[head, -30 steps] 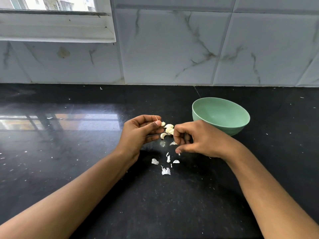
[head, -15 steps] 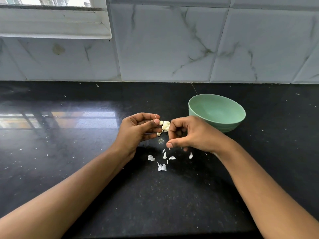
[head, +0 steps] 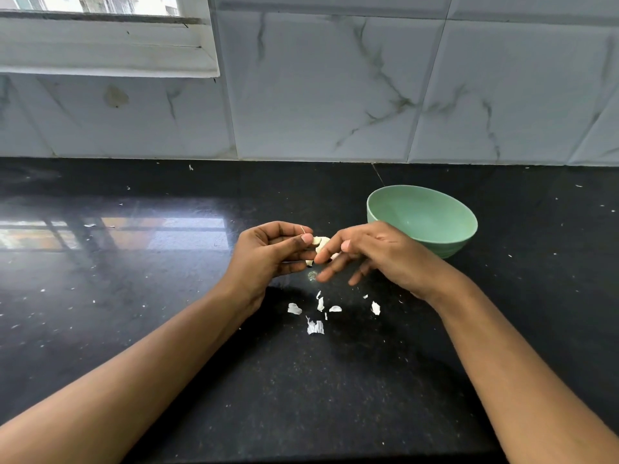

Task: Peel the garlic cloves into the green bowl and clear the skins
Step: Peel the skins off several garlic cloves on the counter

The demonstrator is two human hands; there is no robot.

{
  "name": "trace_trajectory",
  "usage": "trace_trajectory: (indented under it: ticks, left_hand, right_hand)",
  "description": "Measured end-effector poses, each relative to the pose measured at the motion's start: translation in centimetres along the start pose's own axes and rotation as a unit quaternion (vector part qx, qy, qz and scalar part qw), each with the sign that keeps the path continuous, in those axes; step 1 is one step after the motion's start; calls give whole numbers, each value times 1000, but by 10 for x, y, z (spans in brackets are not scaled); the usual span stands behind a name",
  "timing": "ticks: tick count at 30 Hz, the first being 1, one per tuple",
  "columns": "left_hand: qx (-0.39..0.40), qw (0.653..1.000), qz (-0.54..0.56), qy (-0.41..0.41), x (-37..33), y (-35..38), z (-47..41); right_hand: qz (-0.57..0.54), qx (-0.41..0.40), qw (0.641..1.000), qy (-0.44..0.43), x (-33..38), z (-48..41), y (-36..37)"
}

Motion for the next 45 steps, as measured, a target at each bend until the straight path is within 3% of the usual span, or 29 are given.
trace_trajectory:
  ticks: [2,7,16,45]
  left_hand:
    - [-6,1000,1,-4,0,0,1]
    - [-12,1000,21,-20,1,1,3]
    - [-9,997,56,-48,4,4,5]
    - [-13,998,39,-40,2,5,9]
  right_hand:
    - [18,-34,999,-21,4,2,-8]
    - [127,-234,962,-54,-1,0,-33]
    - [223,-328,906,-146,14,6,-23]
    - [337,-280,882,-174,22,4,-16]
Point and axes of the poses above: each hand's wrist, its own z-axis away from the middle knuckle, its own y-axis out of the palm, x = y × z, the point moved 8 cm from there along -z, towards the middle knuckle, and after that the axes turned 8 degrees about z, right-handed, at the moved point
